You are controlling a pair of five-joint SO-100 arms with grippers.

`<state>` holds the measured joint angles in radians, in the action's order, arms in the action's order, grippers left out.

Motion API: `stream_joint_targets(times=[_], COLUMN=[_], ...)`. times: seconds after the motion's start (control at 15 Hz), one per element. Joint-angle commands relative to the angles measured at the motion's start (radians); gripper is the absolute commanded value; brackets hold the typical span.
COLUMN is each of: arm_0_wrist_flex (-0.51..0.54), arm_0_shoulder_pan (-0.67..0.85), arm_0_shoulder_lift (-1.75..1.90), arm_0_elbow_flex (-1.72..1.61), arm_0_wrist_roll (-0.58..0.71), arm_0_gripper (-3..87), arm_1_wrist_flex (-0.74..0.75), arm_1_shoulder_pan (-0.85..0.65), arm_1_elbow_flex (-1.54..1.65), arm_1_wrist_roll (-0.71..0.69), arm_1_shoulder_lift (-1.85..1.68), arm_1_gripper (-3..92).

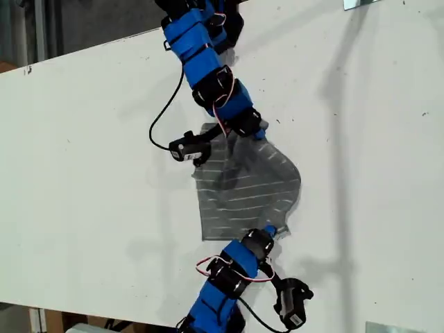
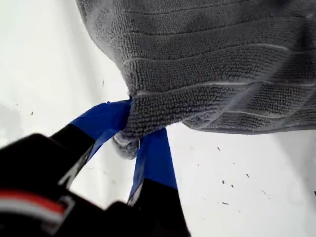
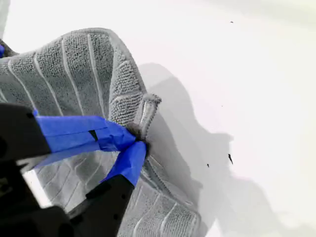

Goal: Grasp corners of a square towel and fold twice.

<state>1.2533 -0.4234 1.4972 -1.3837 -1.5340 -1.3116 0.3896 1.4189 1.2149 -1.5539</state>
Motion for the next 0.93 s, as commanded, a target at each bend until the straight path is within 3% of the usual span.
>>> stream_joint_targets(times=[0.0, 0.2, 0.53, 0.87], arm_0_wrist_flex=[-0.138, -0.204, -0.179, -0.13], arm_0_shoulder_pan=[0.058, 0.127, 0.25, 0.483], arm_0_shoulder_lift=[0.256, 0.416, 0.601, 0.706], arm_0_elbow_flex=[-0.204, -0.365, -0.509, -0.617], arm_0_wrist_roll=[0.011, 0.029, 0.04, 0.1], arm_0_gripper=[-0.4, -0.4, -0.4, -0.4], arm_1_wrist_flex=[-0.003, -0.003, 0.009, 0.161], arm_1_shoulder_pan=[-0.041, -0.114, -0.268, -0.442], arm_1_elbow_flex=[0.005, 0.091, 0.282, 0.515], arm_1_wrist_roll=[-0.008, -0.011, -0.032, -0.055], arm_1_shoulder_lift=[-0.095, -0.212, -0.449, -0.58], arm_1_gripper=[-0.1, -0.1, -0.1, -0.1])
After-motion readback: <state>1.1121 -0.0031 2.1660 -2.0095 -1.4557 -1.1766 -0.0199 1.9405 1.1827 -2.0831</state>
